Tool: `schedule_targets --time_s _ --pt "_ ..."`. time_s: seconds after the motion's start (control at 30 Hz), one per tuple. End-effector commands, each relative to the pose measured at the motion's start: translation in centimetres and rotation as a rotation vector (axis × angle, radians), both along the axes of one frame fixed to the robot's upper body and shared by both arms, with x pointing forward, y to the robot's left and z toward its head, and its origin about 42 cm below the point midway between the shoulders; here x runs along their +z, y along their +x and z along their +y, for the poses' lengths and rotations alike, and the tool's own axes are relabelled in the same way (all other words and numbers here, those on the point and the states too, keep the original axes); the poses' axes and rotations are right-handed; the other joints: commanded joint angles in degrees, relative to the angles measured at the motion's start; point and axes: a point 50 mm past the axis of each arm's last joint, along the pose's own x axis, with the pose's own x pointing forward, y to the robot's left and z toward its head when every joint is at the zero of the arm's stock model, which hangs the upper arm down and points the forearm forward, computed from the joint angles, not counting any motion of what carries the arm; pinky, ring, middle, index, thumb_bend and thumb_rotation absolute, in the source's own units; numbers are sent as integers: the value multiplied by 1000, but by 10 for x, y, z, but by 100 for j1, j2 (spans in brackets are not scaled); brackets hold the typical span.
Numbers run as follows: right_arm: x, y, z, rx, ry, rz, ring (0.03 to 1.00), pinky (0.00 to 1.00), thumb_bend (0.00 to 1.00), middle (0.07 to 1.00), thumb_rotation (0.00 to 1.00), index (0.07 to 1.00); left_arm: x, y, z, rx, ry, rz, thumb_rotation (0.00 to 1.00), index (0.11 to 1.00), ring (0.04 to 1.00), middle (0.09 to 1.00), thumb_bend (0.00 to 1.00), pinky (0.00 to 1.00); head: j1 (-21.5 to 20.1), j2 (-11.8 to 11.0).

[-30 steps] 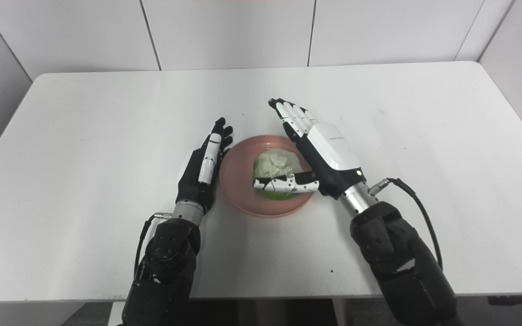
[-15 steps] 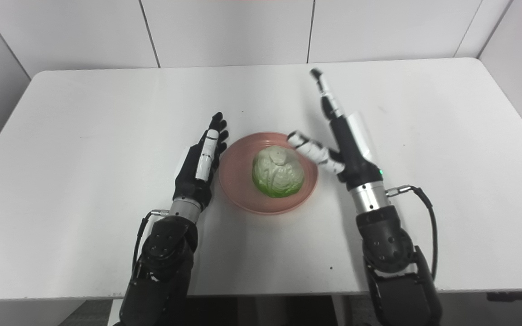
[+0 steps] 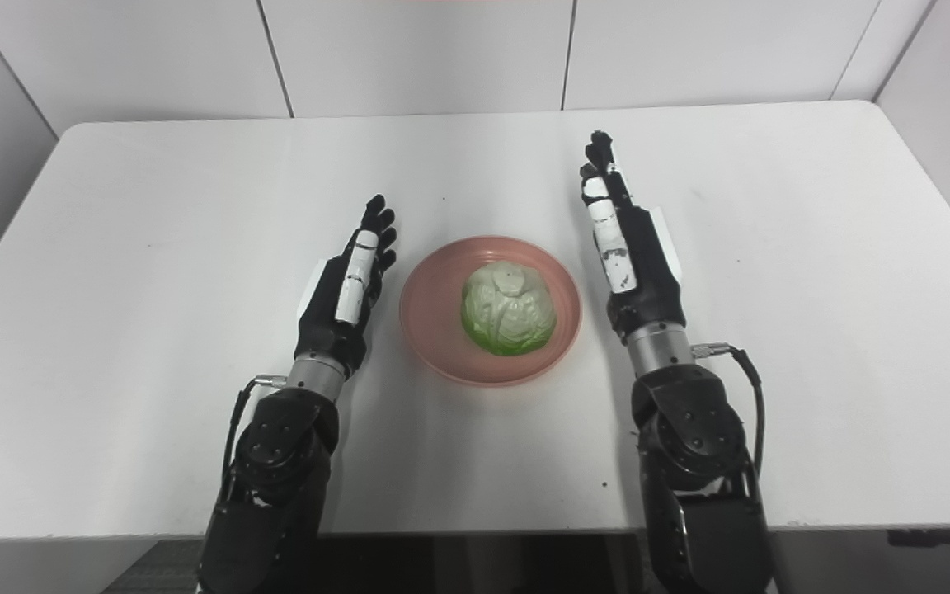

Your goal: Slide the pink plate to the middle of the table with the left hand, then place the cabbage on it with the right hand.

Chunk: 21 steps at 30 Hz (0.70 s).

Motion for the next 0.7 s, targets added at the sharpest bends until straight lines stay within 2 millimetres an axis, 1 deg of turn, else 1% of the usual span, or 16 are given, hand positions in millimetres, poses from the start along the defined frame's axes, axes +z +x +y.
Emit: schedule_targets --time_s 0.0,0.17,0.2,0.23,0.27,0.3,0.33,0.4,0.43,0.47,0.5,0.53,0.63,0.67 --pt "19 2 5 -2 30 -44 1000 1000 626 1000 1000 1000 22 5 0 -6 -1 -76 1000 1000 1000 1000 517 1000 23 0" --pt "15 0 7 -24 96 25 1000 1000 672 1000 1000 1000 21 5 -1 10 3 -94 1000 1000 1000 1000 512 1000 177 -50" --pt "13 0 7 -24 104 31 1000 1000 667 1000 1000 1000 21 5 -1 11 5 -97 1000 1000 1000 1000 510 1000 177 -50" --pt "11 1 7 -26 102 39 1000 1000 665 1000 1000 1000 20 6 -1 14 -2 -92 1000 1000 1000 1000 509 1000 214 -125" --pt "10 1 7 -28 100 45 1000 1000 665 1000 1000 1000 19 6 -2 16 -8 -89 1000 1000 1000 1000 500 1000 214 -125" --pt "6 0 7 -31 98 51 1000 1000 665 1000 1000 1000 18 6 -2 18 -13 -81 1000 1000 1000 1000 496 1000 244 -234" --pt "4 0 7 -34 97 55 1000 1000 663 1000 1000 1000 16 6 -3 19 -15 -75 1000 1000 1000 1000 499 1000 244 -234" --pt "-2 -2 6 -33 101 66 1000 1000 656 1000 1000 1000 12 7 -4 25 -26 -68 1000 1000 1000 1000 501 1000 282 -401" --pt "-4 -2 6 -32 103 70 1000 1000 654 1000 1000 1000 11 7 -5 26 -28 -68 1000 1000 1000 1000 502 1000 282 -401" --pt "-6 -2 6 -31 112 77 1000 1000 653 1000 1000 1000 9 7 -5 23 -34 -69 1000 1000 1000 1000 503 1000 283 -503" --pt "-8 -3 6 -29 119 81 1000 1000 664 1000 1000 1000 8 7 -5 19 -45 -72 1000 1000 1000 1000 508 1000 283 -503" --pt "-11 -3 5 -28 125 87 1000 1000 662 1000 1000 1000 7 7 -5 17 -58 -72 1000 1000 1000 1000 509 1000 279 -596" --pt "-19 -4 4 -35 127 107 1000 1000 665 1000 1000 1000 4 7 -6 27 -82 -73 1000 1000 1000 1000 506 1000 286 -697" --pt "-23 -5 3 -37 130 117 1000 1000 651 1000 1000 1000 3 7 -6 30 -92 -78 1000 1000 1000 1000 514 1000 295 -764"
